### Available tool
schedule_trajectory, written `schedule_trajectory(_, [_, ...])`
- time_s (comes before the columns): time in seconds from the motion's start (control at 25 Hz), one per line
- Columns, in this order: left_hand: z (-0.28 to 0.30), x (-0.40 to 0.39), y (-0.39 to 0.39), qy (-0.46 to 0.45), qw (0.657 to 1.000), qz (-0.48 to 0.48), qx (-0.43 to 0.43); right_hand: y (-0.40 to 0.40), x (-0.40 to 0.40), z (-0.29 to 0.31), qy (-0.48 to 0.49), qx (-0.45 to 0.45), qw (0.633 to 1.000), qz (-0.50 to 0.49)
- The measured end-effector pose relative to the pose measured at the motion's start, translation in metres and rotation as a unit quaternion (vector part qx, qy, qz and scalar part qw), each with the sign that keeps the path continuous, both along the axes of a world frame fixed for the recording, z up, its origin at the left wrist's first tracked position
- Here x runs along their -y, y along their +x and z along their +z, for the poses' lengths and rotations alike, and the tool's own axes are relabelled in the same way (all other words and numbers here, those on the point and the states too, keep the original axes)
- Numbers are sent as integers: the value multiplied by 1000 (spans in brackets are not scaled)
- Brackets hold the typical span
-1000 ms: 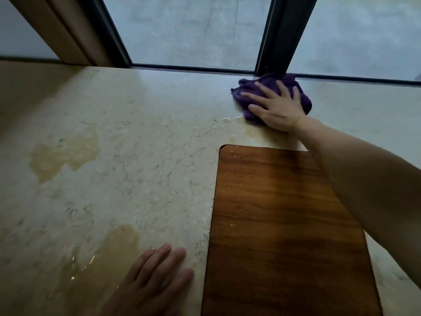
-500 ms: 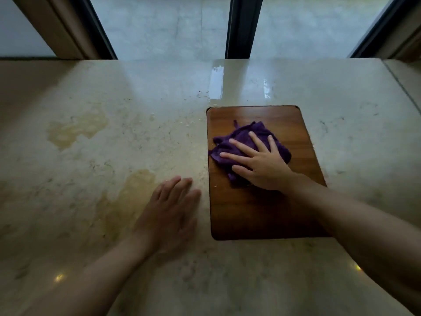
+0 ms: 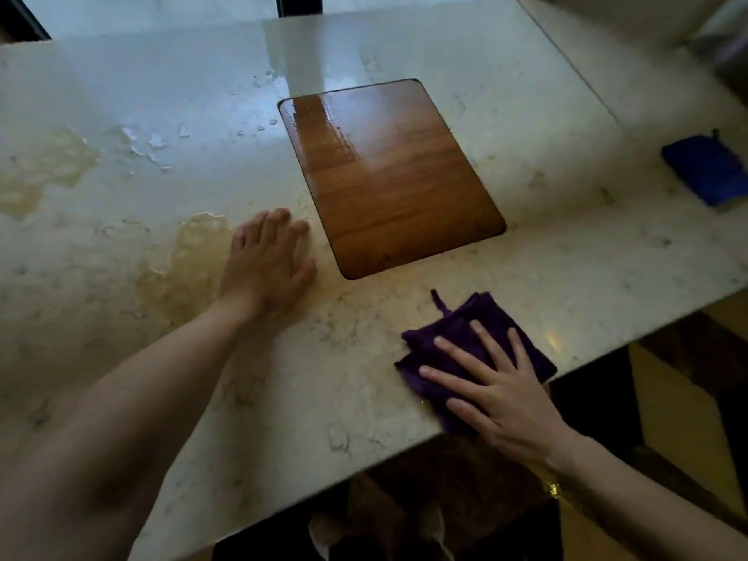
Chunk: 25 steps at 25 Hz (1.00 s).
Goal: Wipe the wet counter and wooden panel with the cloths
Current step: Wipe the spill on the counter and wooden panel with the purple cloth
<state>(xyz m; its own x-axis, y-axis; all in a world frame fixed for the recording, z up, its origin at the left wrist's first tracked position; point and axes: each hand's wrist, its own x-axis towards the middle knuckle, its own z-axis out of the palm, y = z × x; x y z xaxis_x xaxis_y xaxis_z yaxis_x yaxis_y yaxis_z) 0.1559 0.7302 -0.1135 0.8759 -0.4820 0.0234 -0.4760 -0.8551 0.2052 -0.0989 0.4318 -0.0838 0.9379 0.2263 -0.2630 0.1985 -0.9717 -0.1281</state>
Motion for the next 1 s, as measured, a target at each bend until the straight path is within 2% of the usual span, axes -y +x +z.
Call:
schedule_trajectory(0.12, [2, 0, -2, -5, 1000, 1, 4, -46, -37, -8, 31, 44, 989, -137])
schedule_trajectory(0.2, [3, 1, -3, -4, 1000, 2, -3, -53, -79, -16, 40, 46, 966, -250])
schedule_trajectory(0.28, [6, 1, -4, -3, 1000, 6, -13, -44, -123, -20, 41, 41, 951, -305])
schedule_trajectory(0.48, [10, 1, -4, -18, 999, 1, -28, 3, -190, -19, 6, 44, 972, -229])
schedule_trajectory(0.64, [8, -1, -5, -101, 994, 30, -21, 80, -183, -24, 19, 55, 966, -254])
schedule_trajectory(0.8, [3, -4, 0, -166, 985, 40, 0, 168, -158, -23, 31, 14, 969, -246])
schedule_trajectory(1.0, [-1, -3, -6, -117, 992, 52, 9, 298, -126, -21, 13, 54, 981, -185])
